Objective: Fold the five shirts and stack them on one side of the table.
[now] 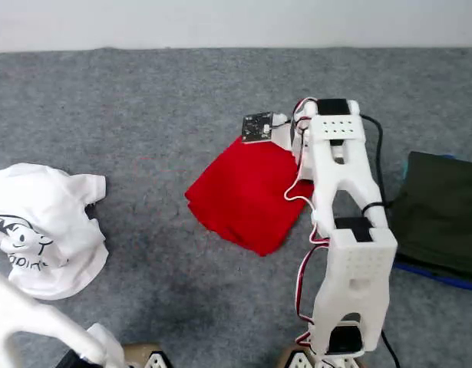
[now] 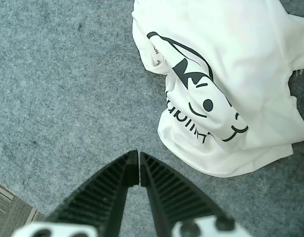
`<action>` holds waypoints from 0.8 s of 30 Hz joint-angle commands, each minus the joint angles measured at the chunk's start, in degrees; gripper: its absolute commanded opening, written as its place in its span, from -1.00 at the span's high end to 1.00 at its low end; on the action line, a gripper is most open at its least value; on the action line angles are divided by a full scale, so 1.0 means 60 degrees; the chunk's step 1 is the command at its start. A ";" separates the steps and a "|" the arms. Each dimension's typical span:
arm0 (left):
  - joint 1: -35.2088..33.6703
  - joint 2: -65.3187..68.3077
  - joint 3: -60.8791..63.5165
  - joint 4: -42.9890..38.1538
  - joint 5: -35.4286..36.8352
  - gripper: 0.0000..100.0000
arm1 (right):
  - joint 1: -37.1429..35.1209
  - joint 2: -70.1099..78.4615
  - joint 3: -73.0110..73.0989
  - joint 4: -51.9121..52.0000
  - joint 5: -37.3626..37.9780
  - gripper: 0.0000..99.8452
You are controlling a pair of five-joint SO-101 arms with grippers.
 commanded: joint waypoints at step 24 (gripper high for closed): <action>0.0000 -0.0366 0.0579 -0.0176 -0.0952 0.96 | -0.0930 -0.3084 -0.0542 0.2894 -1.2718 0.57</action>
